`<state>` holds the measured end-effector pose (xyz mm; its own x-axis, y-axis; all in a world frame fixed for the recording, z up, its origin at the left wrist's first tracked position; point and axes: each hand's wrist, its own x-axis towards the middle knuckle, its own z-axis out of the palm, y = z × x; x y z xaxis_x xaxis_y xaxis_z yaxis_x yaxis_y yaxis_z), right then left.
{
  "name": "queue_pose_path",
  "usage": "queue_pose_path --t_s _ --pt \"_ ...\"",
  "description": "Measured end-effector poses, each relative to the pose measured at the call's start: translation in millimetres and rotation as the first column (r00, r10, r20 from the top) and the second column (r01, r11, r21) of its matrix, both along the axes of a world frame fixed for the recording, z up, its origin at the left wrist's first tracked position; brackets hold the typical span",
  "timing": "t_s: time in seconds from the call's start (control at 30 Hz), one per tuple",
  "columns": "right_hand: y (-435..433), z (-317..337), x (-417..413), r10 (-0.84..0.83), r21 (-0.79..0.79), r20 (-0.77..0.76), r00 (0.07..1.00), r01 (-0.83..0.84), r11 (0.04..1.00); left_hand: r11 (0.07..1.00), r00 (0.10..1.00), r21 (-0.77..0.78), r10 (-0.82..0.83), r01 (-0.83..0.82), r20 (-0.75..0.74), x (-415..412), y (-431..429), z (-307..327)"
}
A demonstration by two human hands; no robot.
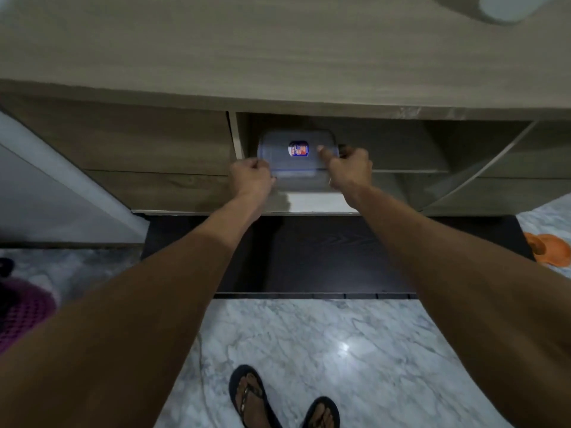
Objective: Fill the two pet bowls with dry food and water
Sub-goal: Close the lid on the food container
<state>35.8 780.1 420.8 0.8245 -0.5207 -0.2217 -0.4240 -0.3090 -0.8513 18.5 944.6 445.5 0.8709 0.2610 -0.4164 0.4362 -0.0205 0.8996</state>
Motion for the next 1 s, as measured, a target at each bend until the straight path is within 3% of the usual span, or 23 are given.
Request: queue_pose_path --t_s 0.23,0.73,0.93,0.97,1.0 --pt "-4 -23 54 0.048 -0.019 -0.013 0.999 -0.048 0.999 0.968 0.997 0.243 0.038 -0.054 0.070 35 -7 -26" --pt "1 -49 69 0.022 0.047 0.030 0.999 -0.023 0.999 0.942 0.997 0.332 -0.063 0.044 0.045 47 -20 -22" --pt "4 -28 66 0.122 -0.196 -0.035 0.992 -0.126 0.972 0.950 0.997 0.307 -0.065 0.052 0.033 51 -22 -21" --pt "3 -31 64 0.156 -0.195 -0.041 0.987 -0.161 0.968 0.949 0.997 0.311 -0.067 0.053 0.033 49 -22 -21" --pt "4 -32 61 0.149 -0.064 -0.058 0.987 -0.152 0.986 0.953 0.997 0.300 -0.066 0.051 0.039 47 -21 -21"
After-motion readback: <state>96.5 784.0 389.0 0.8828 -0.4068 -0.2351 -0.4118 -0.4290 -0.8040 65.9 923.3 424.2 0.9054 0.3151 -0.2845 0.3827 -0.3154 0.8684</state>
